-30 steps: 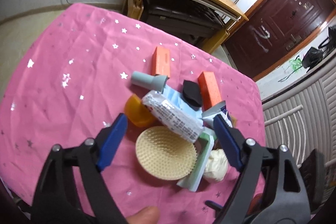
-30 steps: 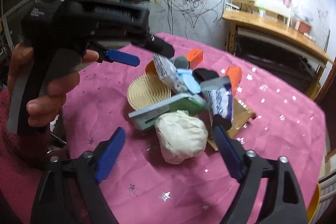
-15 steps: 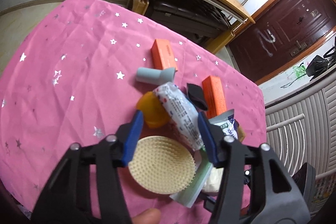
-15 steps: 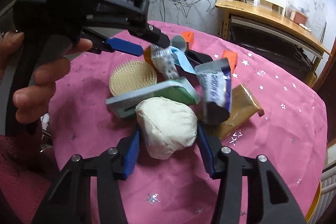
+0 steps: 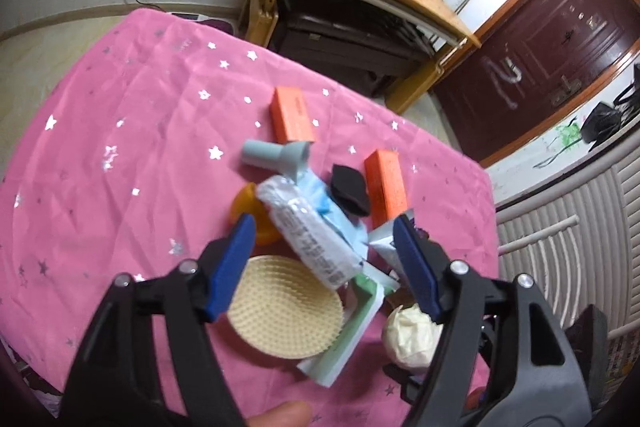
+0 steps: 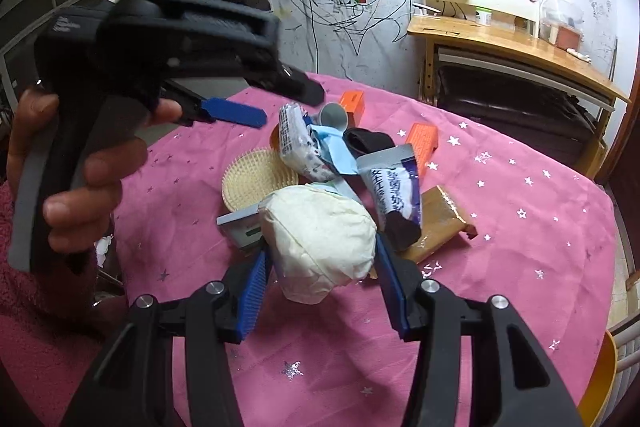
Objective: Collect trash
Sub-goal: 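Drop the paper ball into the yellow bin while the left gripper drops a foil wrapper, then grasp the white milk tube with the right gripper while the left grasps the orange cup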
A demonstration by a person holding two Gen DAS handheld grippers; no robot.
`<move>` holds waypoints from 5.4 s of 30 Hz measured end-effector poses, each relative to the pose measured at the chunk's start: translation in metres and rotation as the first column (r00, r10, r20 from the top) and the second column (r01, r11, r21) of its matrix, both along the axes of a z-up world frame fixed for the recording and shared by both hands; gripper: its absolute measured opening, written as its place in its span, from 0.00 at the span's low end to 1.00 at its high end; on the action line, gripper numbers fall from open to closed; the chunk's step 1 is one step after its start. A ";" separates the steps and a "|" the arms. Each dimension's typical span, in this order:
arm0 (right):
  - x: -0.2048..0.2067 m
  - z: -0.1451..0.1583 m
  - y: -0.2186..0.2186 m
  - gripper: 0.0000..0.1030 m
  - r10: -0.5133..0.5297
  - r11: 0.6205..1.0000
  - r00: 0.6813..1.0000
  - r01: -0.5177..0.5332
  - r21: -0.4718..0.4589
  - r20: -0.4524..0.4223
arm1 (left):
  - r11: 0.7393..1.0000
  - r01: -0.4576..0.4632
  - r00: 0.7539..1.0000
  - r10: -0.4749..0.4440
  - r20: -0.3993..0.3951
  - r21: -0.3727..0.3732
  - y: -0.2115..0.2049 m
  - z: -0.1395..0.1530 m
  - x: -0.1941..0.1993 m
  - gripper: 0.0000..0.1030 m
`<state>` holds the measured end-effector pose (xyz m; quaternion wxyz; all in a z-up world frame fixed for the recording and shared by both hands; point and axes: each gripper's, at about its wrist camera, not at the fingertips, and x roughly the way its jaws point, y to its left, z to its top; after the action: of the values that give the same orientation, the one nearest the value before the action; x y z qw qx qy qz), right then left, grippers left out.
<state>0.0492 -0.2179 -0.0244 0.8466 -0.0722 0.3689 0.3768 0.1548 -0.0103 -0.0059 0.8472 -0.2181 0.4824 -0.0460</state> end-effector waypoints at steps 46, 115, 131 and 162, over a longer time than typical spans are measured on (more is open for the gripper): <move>0.016 0.019 -0.282 0.44 -0.699 0.711 0.715 0.696 0.096 -0.005 | 0.881 0.430 0.875 -0.461 0.148 0.198 -0.257 0.049 -0.010 0.07; 0.019 0.038 -0.069 0.60 -0.286 0.958 0.954 0.281 0.058 0.093 | 0.958 0.043 0.981 -0.094 0.171 0.284 -0.021 0.035 -0.027 0.86; 0.039 0.014 0.013 0.61 -0.174 0.979 0.979 0.183 -0.090 0.105 | 0.976 -0.017 1.000 0.013 0.019 0.216 0.032 -0.017 -0.012 0.86; 0.044 0.025 -0.013 0.32 -0.236 0.971 0.967 0.238 -0.005 0.100 | 0.975 -0.051 0.999 0.050 0.013 0.215 0.025 -0.022 0.000 0.39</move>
<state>0.0931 -0.2310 0.0006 0.9020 -0.0533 0.3359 0.2658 0.1544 0.0151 -0.0282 0.8684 -0.1373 0.4757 0.0272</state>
